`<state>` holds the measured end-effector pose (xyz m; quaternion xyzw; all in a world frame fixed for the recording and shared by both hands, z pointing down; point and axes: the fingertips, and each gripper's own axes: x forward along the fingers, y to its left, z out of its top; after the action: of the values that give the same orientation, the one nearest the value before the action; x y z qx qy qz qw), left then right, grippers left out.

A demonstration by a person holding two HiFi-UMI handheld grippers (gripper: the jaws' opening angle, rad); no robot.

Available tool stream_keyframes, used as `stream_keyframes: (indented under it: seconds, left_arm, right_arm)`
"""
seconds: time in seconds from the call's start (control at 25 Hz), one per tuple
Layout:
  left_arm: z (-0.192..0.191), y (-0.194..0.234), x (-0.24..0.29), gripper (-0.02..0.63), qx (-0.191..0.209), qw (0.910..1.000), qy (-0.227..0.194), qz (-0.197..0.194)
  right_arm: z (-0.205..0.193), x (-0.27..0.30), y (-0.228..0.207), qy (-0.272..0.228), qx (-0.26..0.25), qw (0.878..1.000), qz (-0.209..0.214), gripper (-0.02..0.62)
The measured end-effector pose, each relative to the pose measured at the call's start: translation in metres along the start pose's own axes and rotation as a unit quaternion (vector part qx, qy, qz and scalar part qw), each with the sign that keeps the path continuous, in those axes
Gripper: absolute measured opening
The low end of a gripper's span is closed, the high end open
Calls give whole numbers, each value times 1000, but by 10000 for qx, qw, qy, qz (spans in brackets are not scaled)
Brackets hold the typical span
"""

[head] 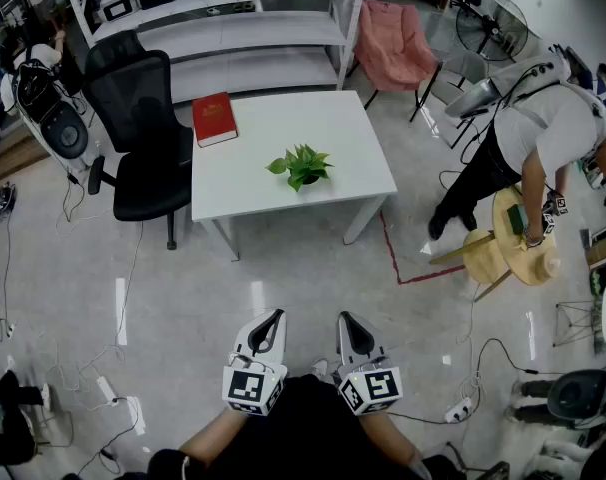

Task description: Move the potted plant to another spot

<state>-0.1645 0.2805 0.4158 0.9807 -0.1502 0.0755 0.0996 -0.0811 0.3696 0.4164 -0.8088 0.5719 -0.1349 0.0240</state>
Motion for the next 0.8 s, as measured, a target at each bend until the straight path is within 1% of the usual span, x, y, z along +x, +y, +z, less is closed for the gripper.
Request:
stream_keyframes:
  seconds: [0.12,0.32,0.44,0.64,0.8]
  left_arm:
    - [0,-3,1,17,43,10000,-30,-59]
    - [-2,-4,-2,17,-16,10000,3,-30]
    - [-3,-3,-4,17,1,10000,8,-92]
    - [-2,5,-5,17,4,9999,-9,-132]
    - [0,20,-9,17,-42,9999,1,-106]
  right_arm:
    - [-3,-1,-1,62,-7,10000,-7,12]
    - [-5,-2,4,88,13,10000,0,12]
    - [-7,-1,8,141,21,9999,8,12]
    - [-4,5,14,28,-28,10000,-12,12]
    - [-3,13,23,-15,-112,9999,-77,12]
